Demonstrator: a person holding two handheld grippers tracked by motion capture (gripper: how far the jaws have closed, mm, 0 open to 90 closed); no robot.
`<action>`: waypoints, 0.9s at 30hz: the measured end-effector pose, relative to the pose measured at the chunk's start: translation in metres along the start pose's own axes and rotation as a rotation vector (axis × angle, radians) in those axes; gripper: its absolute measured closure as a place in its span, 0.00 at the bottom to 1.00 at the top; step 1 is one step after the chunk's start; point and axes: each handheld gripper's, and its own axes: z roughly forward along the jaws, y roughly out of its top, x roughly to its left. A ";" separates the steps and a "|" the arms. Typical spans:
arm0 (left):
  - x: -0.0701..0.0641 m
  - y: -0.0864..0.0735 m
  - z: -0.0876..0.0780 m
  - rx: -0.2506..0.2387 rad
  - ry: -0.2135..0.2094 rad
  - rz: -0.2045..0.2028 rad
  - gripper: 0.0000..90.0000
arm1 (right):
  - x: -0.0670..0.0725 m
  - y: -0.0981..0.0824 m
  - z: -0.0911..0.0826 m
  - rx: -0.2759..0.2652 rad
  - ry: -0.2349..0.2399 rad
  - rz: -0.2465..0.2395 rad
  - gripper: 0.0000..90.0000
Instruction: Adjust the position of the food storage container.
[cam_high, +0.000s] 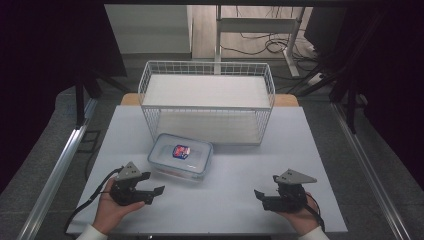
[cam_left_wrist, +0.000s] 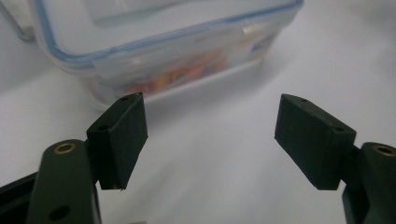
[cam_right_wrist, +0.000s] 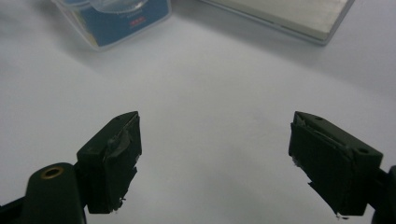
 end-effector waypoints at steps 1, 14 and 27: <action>0.000 0.000 0.000 0.000 0.000 0.000 0.28 | 0.000 0.000 0.000 0.000 0.000 0.000 0.19; -0.011 -0.006 -0.007 0.016 0.016 0.006 0.27 | 0.004 0.004 -0.002 0.003 -0.007 -0.008 0.20; 0.004 0.010 -0.021 -0.033 0.054 -0.016 0.27 | 0.000 0.005 0.001 0.001 0.012 0.007 0.18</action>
